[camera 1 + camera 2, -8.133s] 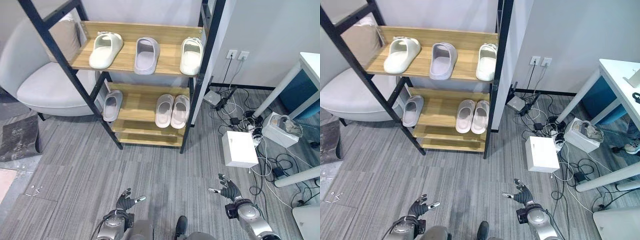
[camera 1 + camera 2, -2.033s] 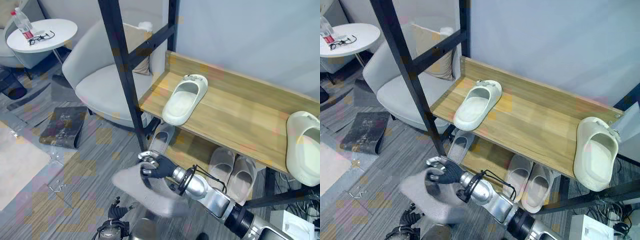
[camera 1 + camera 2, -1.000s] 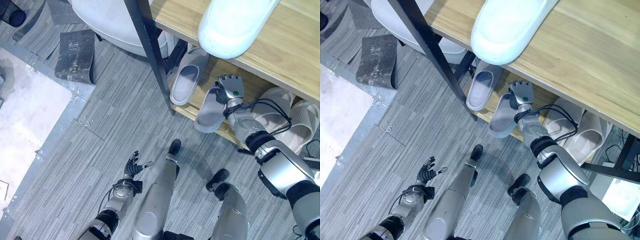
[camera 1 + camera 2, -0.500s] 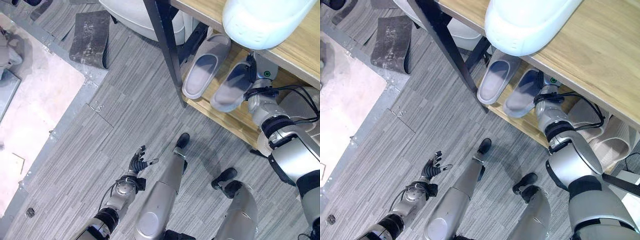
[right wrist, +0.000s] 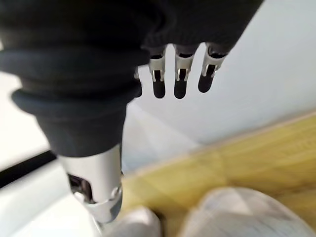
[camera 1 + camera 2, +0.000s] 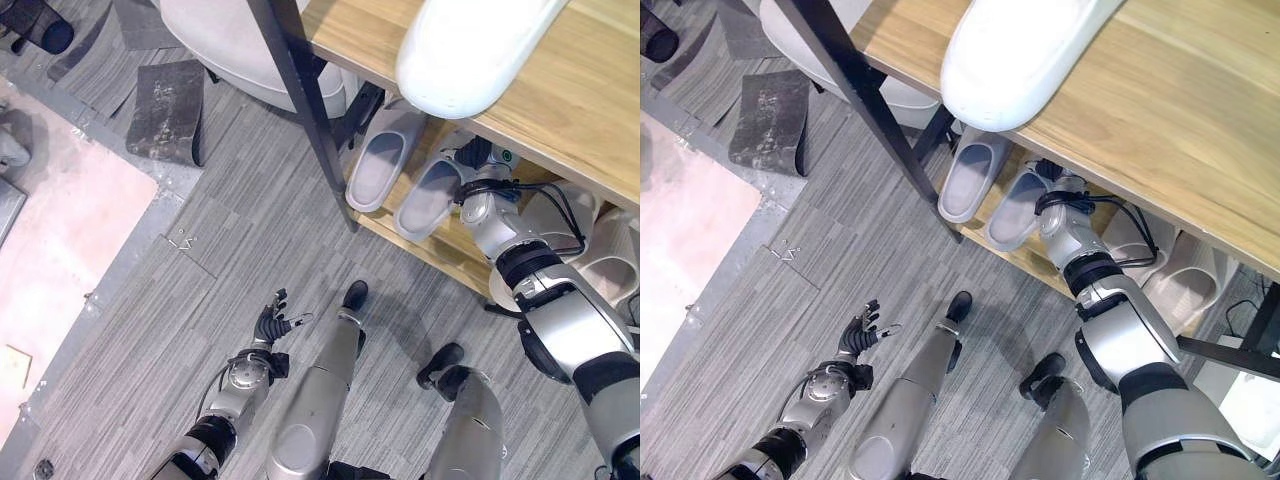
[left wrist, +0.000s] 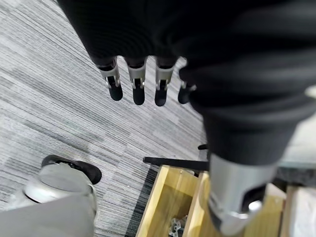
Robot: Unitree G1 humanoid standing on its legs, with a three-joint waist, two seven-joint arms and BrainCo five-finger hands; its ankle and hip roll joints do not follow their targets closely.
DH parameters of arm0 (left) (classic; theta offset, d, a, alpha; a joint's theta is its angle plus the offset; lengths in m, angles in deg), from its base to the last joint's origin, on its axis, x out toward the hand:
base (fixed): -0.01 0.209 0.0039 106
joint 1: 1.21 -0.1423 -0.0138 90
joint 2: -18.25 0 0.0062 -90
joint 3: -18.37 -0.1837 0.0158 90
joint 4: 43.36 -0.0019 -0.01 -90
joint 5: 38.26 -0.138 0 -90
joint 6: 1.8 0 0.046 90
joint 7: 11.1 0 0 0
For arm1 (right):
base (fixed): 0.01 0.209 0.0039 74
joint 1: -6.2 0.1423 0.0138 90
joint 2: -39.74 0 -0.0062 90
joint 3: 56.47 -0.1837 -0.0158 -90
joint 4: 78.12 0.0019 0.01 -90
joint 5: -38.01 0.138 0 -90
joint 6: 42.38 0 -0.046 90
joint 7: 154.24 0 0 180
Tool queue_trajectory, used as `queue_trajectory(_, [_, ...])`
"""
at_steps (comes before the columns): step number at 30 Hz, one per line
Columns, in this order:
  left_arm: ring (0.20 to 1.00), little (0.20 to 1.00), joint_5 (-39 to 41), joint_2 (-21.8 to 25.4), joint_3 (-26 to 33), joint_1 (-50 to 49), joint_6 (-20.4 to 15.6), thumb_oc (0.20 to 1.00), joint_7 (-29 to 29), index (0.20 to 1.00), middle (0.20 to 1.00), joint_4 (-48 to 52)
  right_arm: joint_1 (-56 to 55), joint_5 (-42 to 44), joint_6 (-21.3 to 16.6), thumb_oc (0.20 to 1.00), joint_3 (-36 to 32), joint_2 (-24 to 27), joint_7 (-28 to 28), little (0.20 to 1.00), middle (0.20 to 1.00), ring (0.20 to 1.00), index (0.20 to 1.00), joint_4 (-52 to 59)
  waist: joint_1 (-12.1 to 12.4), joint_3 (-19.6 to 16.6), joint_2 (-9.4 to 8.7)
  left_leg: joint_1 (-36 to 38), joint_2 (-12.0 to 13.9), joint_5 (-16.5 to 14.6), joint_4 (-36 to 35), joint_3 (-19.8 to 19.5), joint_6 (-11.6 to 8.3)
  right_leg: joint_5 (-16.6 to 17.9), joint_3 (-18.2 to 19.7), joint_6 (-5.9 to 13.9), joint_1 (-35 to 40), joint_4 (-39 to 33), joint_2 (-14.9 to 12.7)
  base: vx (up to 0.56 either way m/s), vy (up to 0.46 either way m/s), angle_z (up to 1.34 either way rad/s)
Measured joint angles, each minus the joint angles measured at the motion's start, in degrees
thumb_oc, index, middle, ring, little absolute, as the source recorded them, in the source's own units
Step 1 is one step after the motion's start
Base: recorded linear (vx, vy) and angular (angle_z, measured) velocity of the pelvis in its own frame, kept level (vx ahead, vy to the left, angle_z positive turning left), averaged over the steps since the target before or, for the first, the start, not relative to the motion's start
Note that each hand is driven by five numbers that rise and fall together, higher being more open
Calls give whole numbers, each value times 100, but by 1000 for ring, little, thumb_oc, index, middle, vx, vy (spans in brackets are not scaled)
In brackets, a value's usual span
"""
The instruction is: Arrange the slippers neatly on the shoe rack.
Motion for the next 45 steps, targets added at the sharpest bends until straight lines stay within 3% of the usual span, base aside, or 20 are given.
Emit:
queue_trajectory(6, [1000, 1000, 5, -3, 193, -193, 35, 1000, 28, 1000, 1000, 111, -1291, 510, -198, 1000, -880, -609, 193, 1000, 1000, 1000, 1000, 1290, -185, -13, -53, 397, 131, 188, -357, 74, -13, 189, -14, -1, 345, -456, 172, 0, -1, -9])
queue_trajectory(9, [1000, 1000, 19, -9, 215, -199, 68, 1000, 41, 1000, 1000, 97, -1786, 1422, -652, 1000, -1374, -1133, 228, 1000, 1000, 1000, 1000, 1343, -288, -23, -77, 425, 161, 187, -405, 85, -13, 197, -21, -9, 380, -523, 211, -4, 6, -2])
queue_trajectory(10, [1000, 1000, 30, -10, 215, -195, 107, 1000, 40, 1000, 1000, 80, -1927, 2327, -1004, 1000, -1583, -1459, 156, 1000, 1000, 1000, 1000, 1052, -326, -23, -76, 425, 172, 186, -419, 95, -12, 201, -5, -11, 363, -536, 222, -13, 19, -8])
queue_trajectory(12, [1000, 1000, 66, -7, 219, -182, 123, 1000, 38, 1000, 1000, -16, -1947, 3263, -1319, 1000, -1837, -1783, -6, 1000, 1000, 1000, 1000, 407, -327, -25, -73, 430, 181, 184, -419, 95, -13, 198, 0, -14, 361, -532, 229, -9, 6, -3])
queue_trajectory(16, [1000, 1000, 194, -17, 196, -50, 170, 1000, 39, 1000, 1000, -362, -1668, 4578, -1898, 1000, -1793, -1890, -367, 1000, 1000, 1000, 1000, -366, -272, -29, -65, 418, 182, 172, -426, 75, -19, 199, 3, -15, 341, -511, 227, 0, 0, 0])
queue_trajectory(23, [1000, 1000, 250, -47, 208, 293, 236, 1000, 11, 1000, 1000, -688, -703, 5722, -1973, 1000, -1744, -1759, -1151, 1000, 1000, 1000, 1000, -1393, -70, -70, -11, 409, 161, 133, -486, 53, -33, 148, 5, 51, 290, -420, 152, 7, -9, 2])
queue_trajectory(29, [1000, 1000, 245, -52, 197, 276, 231, 1000, -15, 1000, 1000, -684, -531, 5827, -1974, 1000, -1680, -1744, -1423, 1000, 1000, 1000, 1000, -1385, 163, -138, 102, 335, 142, 232, -518, 42, -87, 147, -30, -6, 213, -404, 155, 14, -3, 4])
queue_trajectory(37, [1000, 1000, 224, -59, 172, 204, 218, 1000, -144, 1000, 1000, -692, -515, 5793, -1815, 1000, -1465, -1651, -1462, 1000, 1000, 1000, 1000, -1383, 150, -137, 104, 413, 168, 241, -565, 46, -87, 133, -34, -13, 271, -428, 180, 10, 2, 0])
queue_trajectory(41, [1000, 1000, 223, -62, 177, 173, 219, 1000, -177, 1000, 1000, -767, -615, 5332, -1663, 1000, -1281, -1515, -1504, 1000, 1000, 1000, 1000, -1364, 122, -139, 101, 648, 185, 243, -656, 63, -86, 153, -36, -11, 505, -547, 204, 17, -3, -3])
queue_trajectory(45, [1000, 1000, 219, -94, 230, 110, 221, 1000, -166, 1000, 1000, -756, -882, 4024, -1325, 1000, -794, -1273, -1361, 1000, 1000, 1000, 1000, -931, 19, -150, 78, 945, 280, 288, -943, 85, -78, 321, -28, 24, 784, -929, 344, -10, 3, -12])
